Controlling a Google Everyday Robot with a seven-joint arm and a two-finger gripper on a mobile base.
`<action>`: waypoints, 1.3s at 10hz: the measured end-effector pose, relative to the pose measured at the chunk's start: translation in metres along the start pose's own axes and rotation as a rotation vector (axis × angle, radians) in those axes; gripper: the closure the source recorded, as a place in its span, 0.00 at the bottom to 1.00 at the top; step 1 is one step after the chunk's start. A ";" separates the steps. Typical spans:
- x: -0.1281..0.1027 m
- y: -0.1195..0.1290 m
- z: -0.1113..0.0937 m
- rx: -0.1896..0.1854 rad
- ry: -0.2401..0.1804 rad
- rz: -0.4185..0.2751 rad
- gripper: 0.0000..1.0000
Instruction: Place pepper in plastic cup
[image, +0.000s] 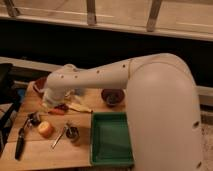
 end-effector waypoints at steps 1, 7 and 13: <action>0.001 -0.004 -0.003 0.002 -0.009 0.007 1.00; 0.007 -0.015 -0.009 0.022 -0.029 0.043 1.00; 0.035 -0.117 -0.057 0.097 -0.102 0.165 1.00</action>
